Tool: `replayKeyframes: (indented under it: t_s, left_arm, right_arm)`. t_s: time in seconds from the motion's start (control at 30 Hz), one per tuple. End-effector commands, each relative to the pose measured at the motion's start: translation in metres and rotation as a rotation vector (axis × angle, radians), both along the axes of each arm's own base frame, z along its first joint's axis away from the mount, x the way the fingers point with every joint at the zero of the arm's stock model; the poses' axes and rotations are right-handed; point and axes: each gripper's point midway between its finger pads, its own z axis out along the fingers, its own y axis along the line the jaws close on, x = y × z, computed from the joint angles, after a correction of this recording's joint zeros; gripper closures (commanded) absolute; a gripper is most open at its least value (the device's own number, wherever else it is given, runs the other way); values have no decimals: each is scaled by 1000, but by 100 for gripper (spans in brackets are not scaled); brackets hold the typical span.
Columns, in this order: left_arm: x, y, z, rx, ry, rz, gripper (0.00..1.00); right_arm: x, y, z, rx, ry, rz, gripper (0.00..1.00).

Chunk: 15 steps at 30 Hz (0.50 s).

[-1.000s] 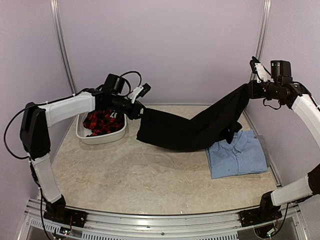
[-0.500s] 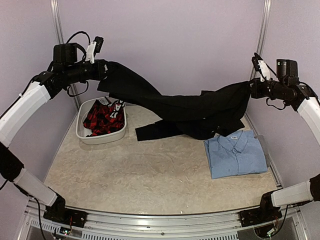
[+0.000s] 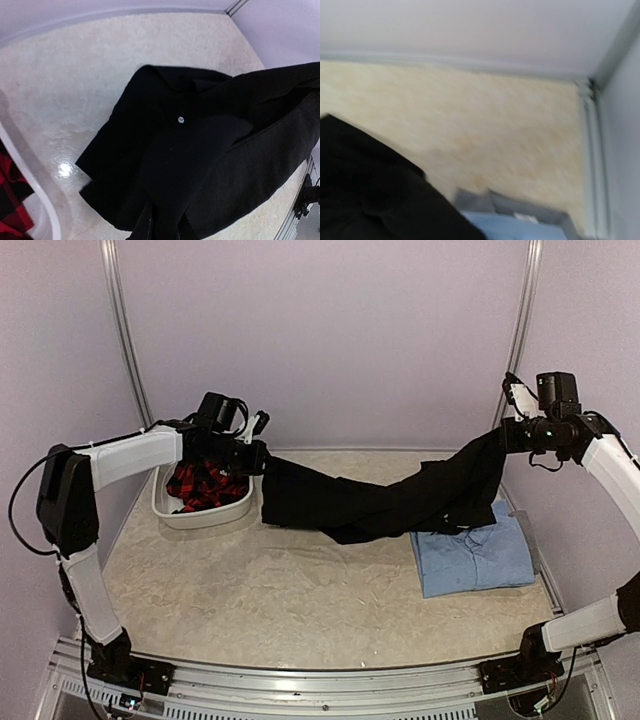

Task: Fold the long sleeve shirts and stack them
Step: Flatten out the crumpled shirt at the center of the board.

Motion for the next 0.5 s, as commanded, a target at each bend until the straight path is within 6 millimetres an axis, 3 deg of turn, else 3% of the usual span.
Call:
replayKeyframes:
  t_s: [0.0, 0.1, 0.2, 0.33, 0.47]
  left_arm:
    - [-11, -36, -66, 30, 149, -84, 88]
    - [-8, -42, -94, 63, 185, -94, 81]
    - [-10, -44, -105, 61, 174, -118, 78]
    - [-22, -50, -88, -14, 120, -190, 86]
    - [-33, -47, -53, -66, 53, -204, 91]
  right_arm:
    - [-3, -35, -7, -84, 27, -174, 100]
    - [-8, -44, -6, -120, 32, -214, 100]
    - [-16, -33, -3, -88, 11, -153, 100]
    - [-29, -17, -2, -20, -6, -76, 100]
    - [-34, -13, -15, -9, 37, -57, 100]
